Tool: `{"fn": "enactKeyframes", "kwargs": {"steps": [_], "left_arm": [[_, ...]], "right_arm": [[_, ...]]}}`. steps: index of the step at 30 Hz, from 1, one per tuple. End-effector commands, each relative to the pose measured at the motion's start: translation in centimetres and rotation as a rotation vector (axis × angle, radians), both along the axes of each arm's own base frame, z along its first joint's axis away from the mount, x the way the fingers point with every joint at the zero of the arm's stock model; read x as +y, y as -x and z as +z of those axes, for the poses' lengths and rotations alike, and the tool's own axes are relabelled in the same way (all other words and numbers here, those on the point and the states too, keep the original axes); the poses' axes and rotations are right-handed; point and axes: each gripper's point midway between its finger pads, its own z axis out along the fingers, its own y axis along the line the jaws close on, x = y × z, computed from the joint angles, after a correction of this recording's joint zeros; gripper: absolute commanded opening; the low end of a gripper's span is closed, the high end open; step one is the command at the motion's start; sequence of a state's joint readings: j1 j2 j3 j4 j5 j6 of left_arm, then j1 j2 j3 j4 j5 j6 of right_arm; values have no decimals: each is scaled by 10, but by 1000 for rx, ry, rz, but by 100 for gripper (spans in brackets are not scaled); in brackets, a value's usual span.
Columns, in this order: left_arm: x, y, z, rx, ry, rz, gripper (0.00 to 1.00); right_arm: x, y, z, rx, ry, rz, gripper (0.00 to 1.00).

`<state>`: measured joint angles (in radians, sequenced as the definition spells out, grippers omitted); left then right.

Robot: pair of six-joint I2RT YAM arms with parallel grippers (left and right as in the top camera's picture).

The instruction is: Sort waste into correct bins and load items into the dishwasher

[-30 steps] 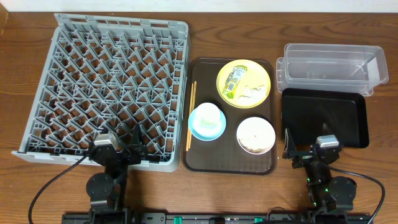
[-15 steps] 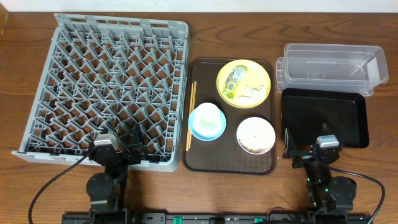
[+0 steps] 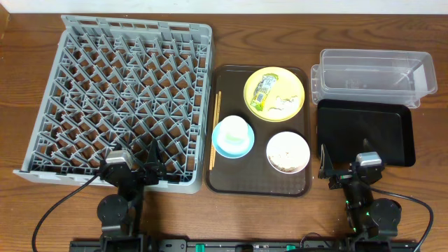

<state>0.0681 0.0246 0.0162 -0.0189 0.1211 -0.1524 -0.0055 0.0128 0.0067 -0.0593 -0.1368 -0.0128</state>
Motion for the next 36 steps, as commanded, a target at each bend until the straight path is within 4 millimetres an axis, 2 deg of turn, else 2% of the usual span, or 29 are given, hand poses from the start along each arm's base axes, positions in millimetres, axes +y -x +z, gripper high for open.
{"fn": "enactKeyframes", "kwargs": {"steps": [1,7,11,16,24,29,36], "left_arm": [[-5,1,-16,52,-7,-30,94],[-4,1,-15,49,-8,-22,94],[-5,1,-16,54,-1,-31,94],[-10,5,-6,75,11,-58,94],[-11,12,22,188,22,-57,94],[-10,12,44,286,40,-49,94],[-10,8,44,516,61,-48,94]], "right_arm": [[2,0,-2,4,11,8,99],[4,0,-2,5,5,16,99],[3,0,0,8,-66,11,99],[3,0,3,11,-132,7,99],[3,4,37,-33,-132,10,99],[10,1,58,25,-159,44,99],[13,-21,78,218,-161,43,99]]}}
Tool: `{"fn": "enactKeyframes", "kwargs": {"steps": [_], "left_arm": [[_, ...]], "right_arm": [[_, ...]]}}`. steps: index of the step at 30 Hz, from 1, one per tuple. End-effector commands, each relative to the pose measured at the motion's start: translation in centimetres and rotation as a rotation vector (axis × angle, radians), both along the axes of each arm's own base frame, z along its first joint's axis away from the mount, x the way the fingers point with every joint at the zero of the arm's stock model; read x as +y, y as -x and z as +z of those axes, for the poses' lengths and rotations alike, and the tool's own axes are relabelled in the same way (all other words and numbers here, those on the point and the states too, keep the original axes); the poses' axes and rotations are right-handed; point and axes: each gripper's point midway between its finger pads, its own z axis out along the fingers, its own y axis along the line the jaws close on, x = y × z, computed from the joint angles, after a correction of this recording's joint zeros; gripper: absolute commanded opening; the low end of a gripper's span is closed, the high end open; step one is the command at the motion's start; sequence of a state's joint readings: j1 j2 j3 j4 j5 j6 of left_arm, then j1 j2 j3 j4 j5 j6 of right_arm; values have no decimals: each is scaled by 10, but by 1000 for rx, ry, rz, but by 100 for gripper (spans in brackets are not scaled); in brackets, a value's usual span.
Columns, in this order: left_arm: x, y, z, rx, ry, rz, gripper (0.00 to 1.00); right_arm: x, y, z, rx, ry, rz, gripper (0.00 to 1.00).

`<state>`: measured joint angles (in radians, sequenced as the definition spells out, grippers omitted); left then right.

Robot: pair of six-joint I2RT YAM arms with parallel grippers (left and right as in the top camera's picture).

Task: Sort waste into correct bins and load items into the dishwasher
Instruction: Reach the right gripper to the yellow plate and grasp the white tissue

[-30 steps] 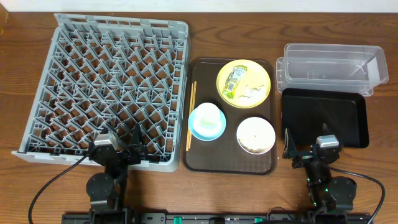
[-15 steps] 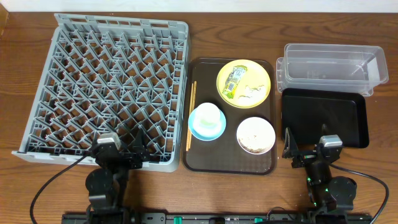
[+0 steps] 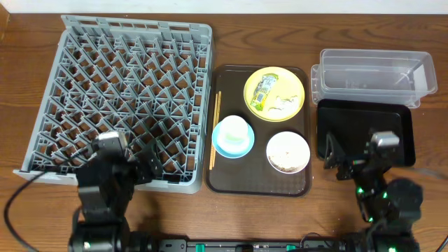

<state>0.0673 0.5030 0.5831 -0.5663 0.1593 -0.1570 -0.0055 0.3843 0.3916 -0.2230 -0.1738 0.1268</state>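
Note:
On the brown tray (image 3: pixel 231 183) stand a yellow plate (image 3: pixel 288 85) with a green wrapper (image 3: pixel 262 91) and crumpled paper (image 3: pixel 283 105), a white cup (image 3: pixel 234 131) on a blue dish, and a white bowl (image 3: pixel 288 151) with scraps. Wooden chopsticks (image 3: pixel 215 129) lie along the tray's left edge. The grey dishwasher rack (image 3: pixel 119 98) fills the left side. My left gripper (image 3: pixel 150 166) sits over the rack's near right corner, fingers apart and holding nothing. My right gripper (image 3: pixel 329 157) hovers at the near left edge of the black bin (image 3: pixel 378 122); its opening is unclear.
Two nested clear plastic bins (image 3: pixel 374 73) stand at the back right, behind the black bin. Both arm bases and their cables occupy the table's front edge.
Both arms have lifted off their rest poses. The left arm's body has shifted left and looms larger. The right gripper has moved slightly farther in, over the black bin's near edge.

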Motion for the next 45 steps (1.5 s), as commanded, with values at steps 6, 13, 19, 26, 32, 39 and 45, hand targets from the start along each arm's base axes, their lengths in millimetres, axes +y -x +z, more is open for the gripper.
{"fn": "enactKeyframes", "kwargs": {"steps": [6,13,19,26,32,39,45], "left_arm": [[-3,1,-2,235,27,-10,94],[-3,1,-3,275,30,-10,94],[-3,1,-3,273,30,-9,94],[-3,1,-3,273,30,-9,94],[-3,1,-3,273,30,-9,94],[-3,1,-3,273,30,-9,94],[-3,1,-4,275,30,-9,94]], "right_arm": [[17,-36,27,242,-24,92,99],[32,-56,33,538,14,215,99],[30,-65,24,710,117,285,99],[65,-102,41,574,-19,411,99],[88,-127,29,542,121,327,99],[118,-142,-26,659,179,314,99],[120,-148,-95,877,67,205,75]]}}
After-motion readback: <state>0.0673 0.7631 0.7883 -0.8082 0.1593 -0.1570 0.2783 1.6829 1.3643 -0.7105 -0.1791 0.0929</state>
